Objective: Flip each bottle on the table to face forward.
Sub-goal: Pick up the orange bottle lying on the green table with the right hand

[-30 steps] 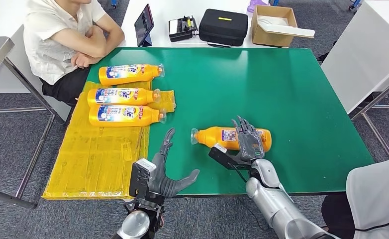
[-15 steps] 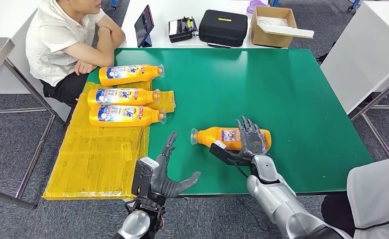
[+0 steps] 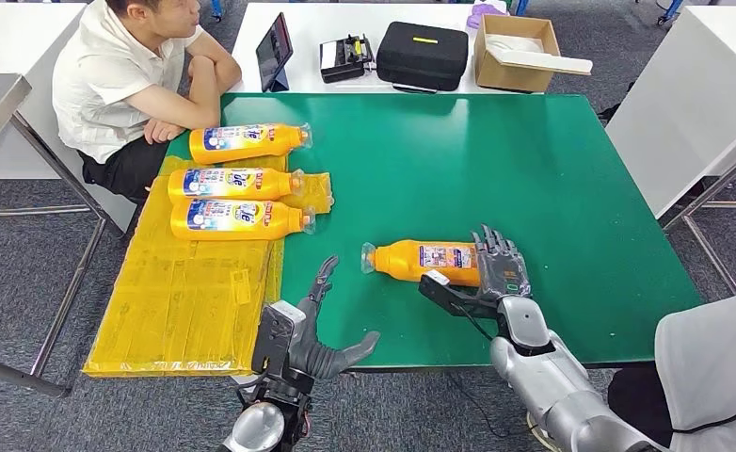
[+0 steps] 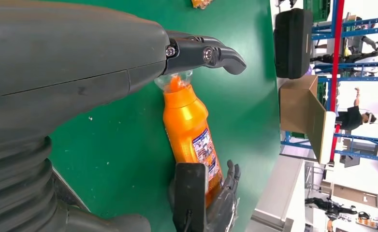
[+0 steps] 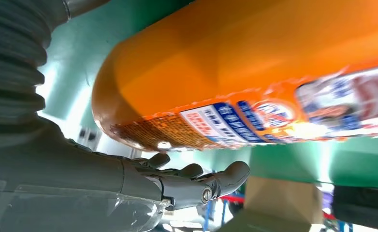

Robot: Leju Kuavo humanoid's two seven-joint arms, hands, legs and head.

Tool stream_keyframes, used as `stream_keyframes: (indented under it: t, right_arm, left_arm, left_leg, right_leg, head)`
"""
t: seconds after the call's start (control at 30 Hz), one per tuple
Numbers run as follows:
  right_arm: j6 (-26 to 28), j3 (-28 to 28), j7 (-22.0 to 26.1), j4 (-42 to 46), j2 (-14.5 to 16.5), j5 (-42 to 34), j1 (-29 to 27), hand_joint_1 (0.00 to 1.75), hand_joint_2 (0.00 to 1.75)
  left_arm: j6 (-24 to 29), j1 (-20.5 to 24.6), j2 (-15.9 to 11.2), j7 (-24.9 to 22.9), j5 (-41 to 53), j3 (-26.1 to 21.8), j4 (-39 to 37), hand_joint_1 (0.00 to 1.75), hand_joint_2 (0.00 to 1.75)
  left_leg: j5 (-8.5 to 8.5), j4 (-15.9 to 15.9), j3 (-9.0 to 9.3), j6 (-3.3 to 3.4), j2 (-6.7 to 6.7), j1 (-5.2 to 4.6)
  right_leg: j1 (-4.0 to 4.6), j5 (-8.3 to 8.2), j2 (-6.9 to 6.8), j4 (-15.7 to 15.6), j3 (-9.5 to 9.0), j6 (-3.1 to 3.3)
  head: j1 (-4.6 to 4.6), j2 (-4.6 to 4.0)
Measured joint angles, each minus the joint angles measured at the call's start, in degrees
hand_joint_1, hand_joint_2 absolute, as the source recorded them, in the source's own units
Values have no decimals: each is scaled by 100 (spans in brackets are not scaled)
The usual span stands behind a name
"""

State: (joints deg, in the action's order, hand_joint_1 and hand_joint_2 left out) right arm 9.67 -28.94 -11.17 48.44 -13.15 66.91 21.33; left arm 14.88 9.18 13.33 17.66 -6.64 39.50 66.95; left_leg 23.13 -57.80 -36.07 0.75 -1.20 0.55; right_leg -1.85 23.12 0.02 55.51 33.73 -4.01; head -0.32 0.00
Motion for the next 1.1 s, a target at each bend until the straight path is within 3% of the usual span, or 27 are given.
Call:
stream_keyframes:
  t: [0.07,0.1,0.5,0.67,1.1]
  right_arm:
    - [-86,76,88,8,-9,-217,-36,164,175]
    - [-153,126,170,-5,-9,-354,-48,175,175]
    - [-351,736,1015,-576,22,-1378,127,175,175]
    - [-281,1027,1703,-829,68,-1902,142,175,175]
    - [-25,1375,2489,-966,222,-2533,11,175,175]
  left_arm:
    - [-2,0,0,-2,4,-2,0,0,175]
    - [-7,0,0,-2,4,-2,0,0,175]
    - [-16,5,0,26,2,-1,-2,0,175]
    - [49,12,0,153,-18,4,-14,0,175]
    - [131,12,0,345,-100,7,-5,0,175]
  left_leg:
    - [0,0,5,0,1,1]
    - [0,0,7,0,1,1]
    - [15,0,43,7,0,0]
    - [16,0,51,6,5,0]
    - [27,0,74,4,11,2]
  right_leg:
    - [1,0,0,0,-5,0]
    - [1,0,1,0,-6,0]
    - [1,13,1,-4,6,-11]
    - [1,12,3,-4,-50,-13]
    - [3,18,3,-4,-74,-7]
  head:
    - [1,0]
    - [0,0]
    - [1,0]
    - [1,0]
    - [1,0]
